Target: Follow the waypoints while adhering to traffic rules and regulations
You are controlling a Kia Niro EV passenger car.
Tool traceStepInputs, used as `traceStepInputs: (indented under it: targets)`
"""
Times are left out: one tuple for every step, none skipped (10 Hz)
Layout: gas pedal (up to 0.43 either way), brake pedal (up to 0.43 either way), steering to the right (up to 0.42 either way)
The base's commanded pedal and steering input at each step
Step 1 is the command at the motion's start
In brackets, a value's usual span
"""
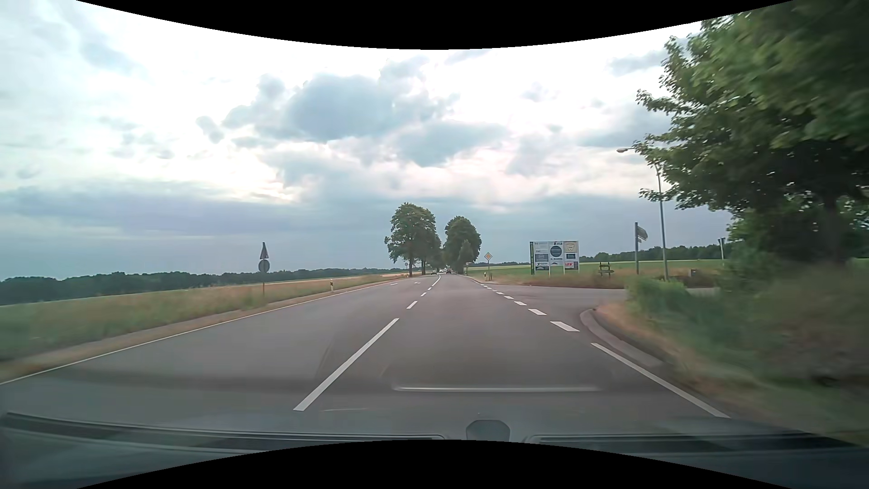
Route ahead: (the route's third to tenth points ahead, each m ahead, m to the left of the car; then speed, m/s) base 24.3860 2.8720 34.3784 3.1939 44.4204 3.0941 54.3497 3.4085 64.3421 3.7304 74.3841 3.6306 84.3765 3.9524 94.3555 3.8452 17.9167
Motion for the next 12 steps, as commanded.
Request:
traceStepInputs:
  targets:
    - [0.24, 0.0, -0.006]
    - [0.24, 0.0, -0.006]
    - [0.24, 0.0, -0.006]
    - [0.24, 0.0, -0.006]
    - [0.24, 0.0, -0.007]
    - [0.24, 0.0, -0.008]
    - [0.24, 0.0, -0.008]
    - [0.24, 0.0, -0.008]
    - [0.24, 0.0, -0.008]
    - [0.24, 0.0, -0.007]
    - [0.24, 0.0, -0.008]
    - [0.24, 0.0, -0.006]
